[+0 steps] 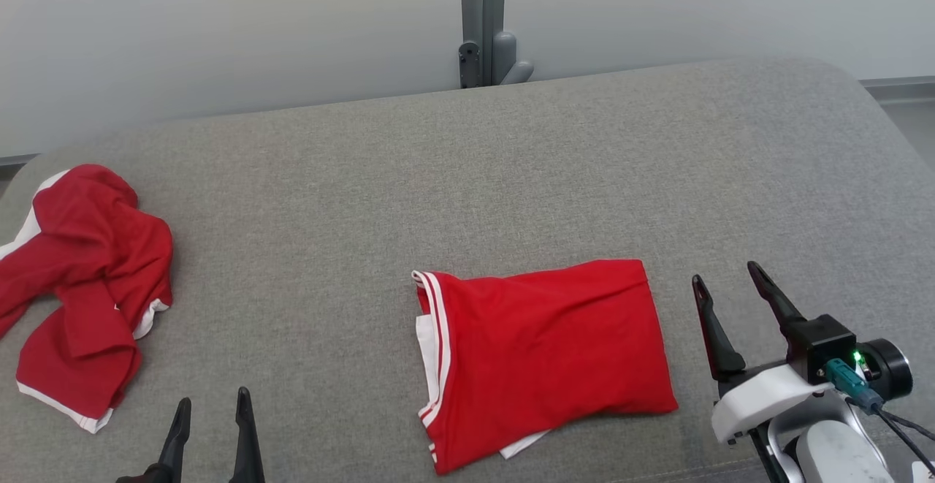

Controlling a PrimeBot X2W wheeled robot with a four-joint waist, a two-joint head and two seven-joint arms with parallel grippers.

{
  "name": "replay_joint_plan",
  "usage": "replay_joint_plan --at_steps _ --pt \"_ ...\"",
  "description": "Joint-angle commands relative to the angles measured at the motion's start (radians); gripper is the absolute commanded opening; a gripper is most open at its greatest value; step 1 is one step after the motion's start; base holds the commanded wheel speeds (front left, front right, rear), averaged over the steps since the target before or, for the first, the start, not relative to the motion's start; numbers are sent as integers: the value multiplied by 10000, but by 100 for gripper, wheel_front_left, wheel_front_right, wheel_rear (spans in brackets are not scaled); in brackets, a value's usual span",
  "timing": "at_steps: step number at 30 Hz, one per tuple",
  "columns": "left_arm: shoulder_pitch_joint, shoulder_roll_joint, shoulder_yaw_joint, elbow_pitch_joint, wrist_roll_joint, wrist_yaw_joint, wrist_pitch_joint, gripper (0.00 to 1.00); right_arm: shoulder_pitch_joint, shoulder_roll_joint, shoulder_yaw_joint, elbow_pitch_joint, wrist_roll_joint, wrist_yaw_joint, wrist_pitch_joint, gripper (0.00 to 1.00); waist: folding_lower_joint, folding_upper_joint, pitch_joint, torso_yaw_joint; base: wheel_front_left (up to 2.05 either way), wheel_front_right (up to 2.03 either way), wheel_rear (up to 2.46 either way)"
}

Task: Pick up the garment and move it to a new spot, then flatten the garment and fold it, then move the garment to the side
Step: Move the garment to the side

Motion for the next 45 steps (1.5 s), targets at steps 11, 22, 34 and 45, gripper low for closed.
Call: replay_joint_plan --at_steps 11,22,34,45 --pt "-48 11 90 -32 -62 105 -23 100 -1191 -790 1794 1490 1988 -12 885 100 0 108 94 -25 0 0 0" --pt "-349 12 15 -89 -39 28 -23 100 -2489 -1150 3118 2951 3969 -11 2872 100 0 108 661 283 0 0 0" --pt "-894 11 -36 -85 98 -1 -23 100 -3606 -628 4057 4552 6337 -5 3332 0 0 108 1266 400 0 0 0" --pt "-1697 14 -153 -603 339 -121 -12 100 -5573 -1733 4592 4556 7229 -12 3000 0 0 108 2746 -1156 0 0 0"
